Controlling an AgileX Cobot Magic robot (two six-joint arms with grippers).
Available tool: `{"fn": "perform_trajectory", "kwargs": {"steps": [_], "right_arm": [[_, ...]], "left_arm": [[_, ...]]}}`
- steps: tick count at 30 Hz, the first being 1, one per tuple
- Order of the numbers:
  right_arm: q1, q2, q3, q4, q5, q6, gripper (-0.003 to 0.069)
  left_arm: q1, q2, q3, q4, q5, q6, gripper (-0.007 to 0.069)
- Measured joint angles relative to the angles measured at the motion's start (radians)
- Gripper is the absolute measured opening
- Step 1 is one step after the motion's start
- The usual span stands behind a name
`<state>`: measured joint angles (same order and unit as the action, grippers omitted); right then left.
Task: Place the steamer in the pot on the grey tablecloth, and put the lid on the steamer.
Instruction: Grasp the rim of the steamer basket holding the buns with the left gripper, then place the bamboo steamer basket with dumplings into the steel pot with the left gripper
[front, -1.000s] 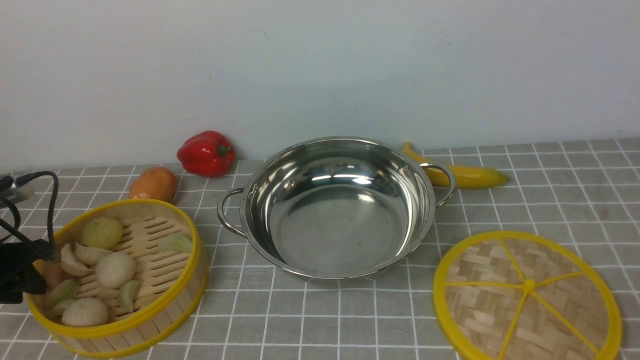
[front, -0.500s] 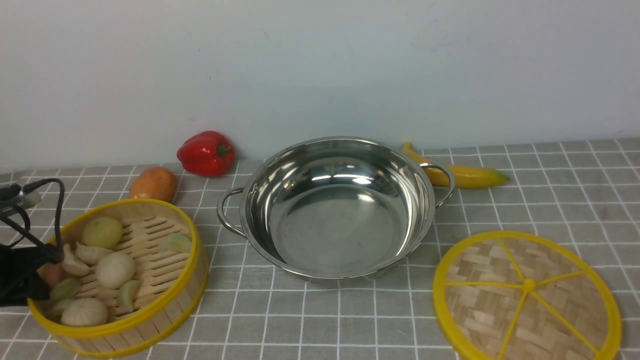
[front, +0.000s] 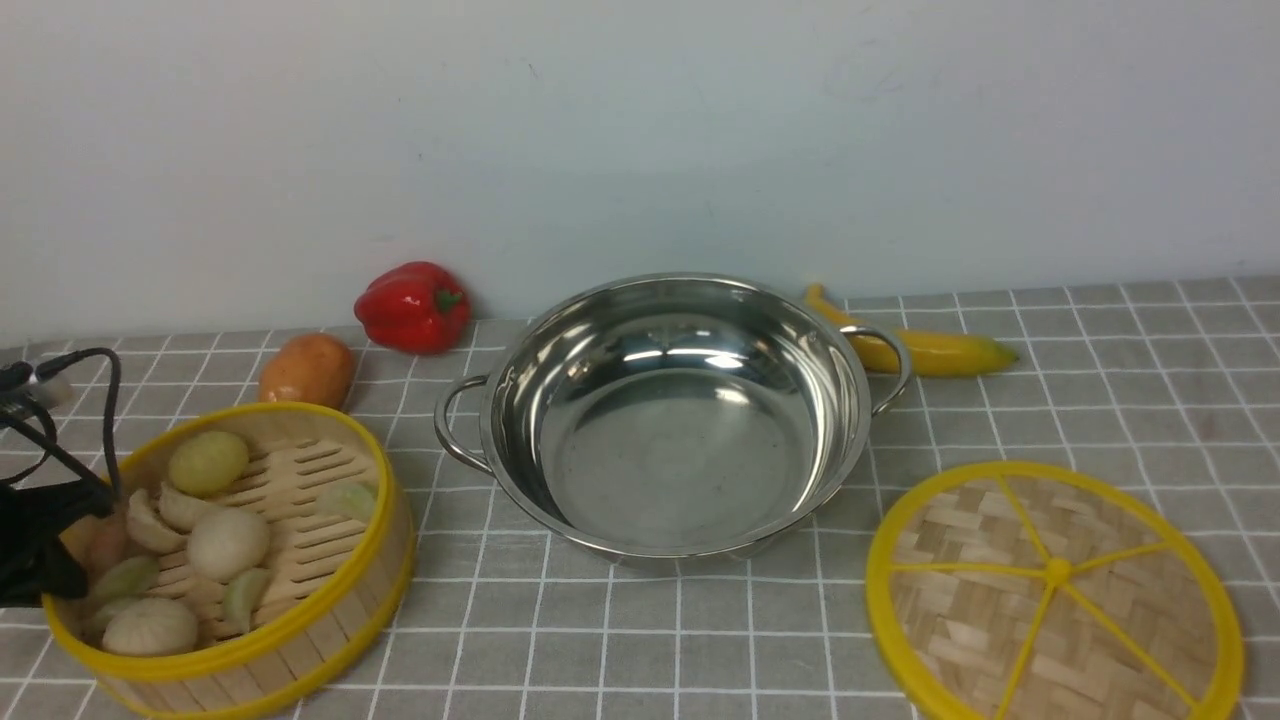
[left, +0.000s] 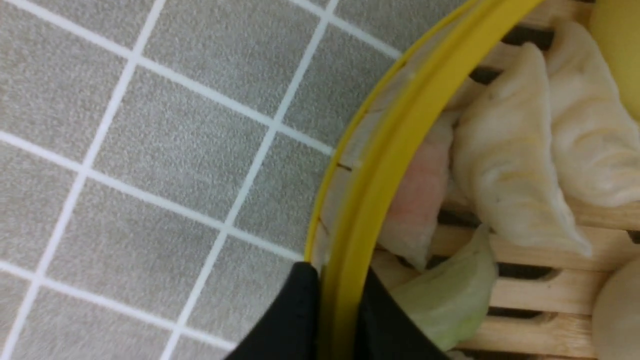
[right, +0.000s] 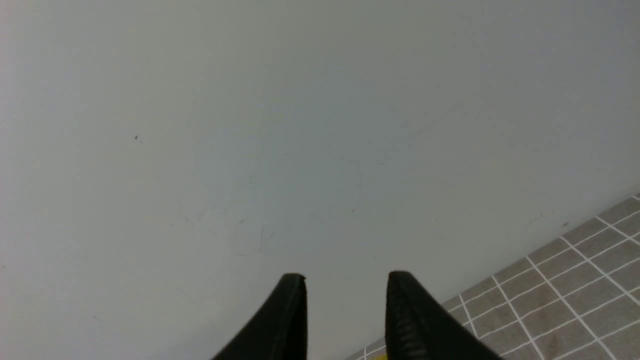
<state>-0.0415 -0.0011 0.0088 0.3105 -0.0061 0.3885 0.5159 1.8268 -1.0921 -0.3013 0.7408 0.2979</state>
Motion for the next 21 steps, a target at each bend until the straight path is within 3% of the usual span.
{"fn": "perform_trajectory", "kwargs": {"steps": [13, 21], "right_arm": [[0.000, 0.000, 0.000, 0.002, 0.016, 0.000, 0.0243], [0.000, 0.000, 0.000, 0.002, 0.017, 0.000, 0.0243]], "left_arm": [[-0.007, -0.084, -0.326, 0.011, 0.271, -0.001, 0.0050], [-0.230, -0.080, -0.504, 0.006, 0.365, -0.027, 0.0050]]}}
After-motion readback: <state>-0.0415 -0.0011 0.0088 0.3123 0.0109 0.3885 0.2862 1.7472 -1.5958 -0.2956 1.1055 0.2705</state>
